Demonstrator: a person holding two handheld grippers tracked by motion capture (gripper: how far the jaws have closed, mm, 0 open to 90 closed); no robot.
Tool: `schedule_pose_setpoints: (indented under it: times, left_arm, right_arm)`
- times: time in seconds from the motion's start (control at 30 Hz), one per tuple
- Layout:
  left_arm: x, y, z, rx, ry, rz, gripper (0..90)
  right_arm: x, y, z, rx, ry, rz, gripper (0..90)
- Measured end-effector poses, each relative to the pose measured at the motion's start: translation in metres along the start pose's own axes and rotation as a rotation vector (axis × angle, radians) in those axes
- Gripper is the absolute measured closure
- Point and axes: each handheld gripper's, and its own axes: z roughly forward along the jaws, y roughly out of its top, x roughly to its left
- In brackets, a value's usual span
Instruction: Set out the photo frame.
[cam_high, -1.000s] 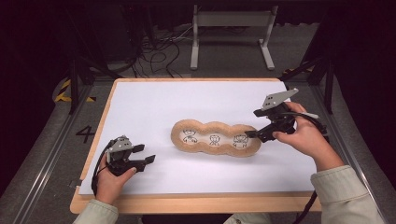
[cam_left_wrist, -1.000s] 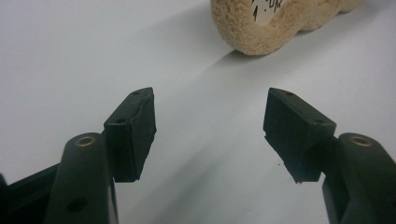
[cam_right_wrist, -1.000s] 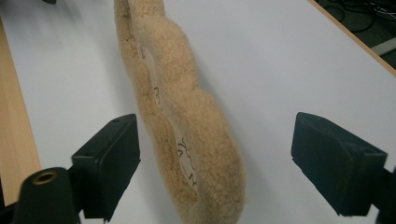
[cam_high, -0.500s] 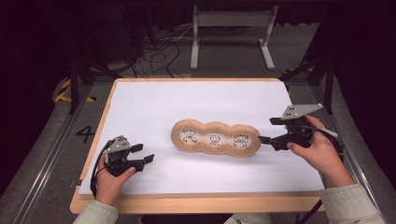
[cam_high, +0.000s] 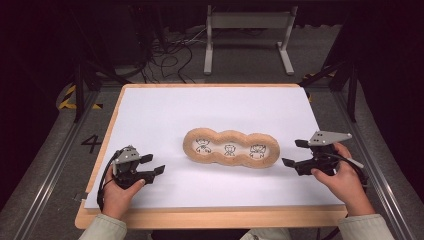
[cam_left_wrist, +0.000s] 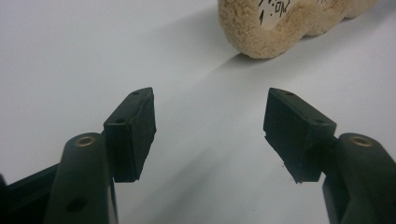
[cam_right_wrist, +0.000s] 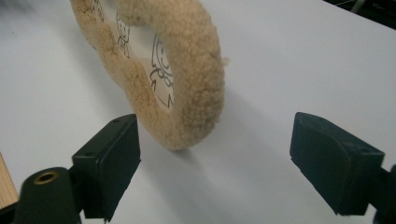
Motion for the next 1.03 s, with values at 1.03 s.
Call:
schedule_pose_setpoints:
  times: [1.03]
  left_arm:
    - [0.001,-0.002,0.010,0.019,0.040,-0.006,34.3]
  right_arm:
    - [0.003,-0.055,0.028,0.000,-0.103,0.054,16.6]
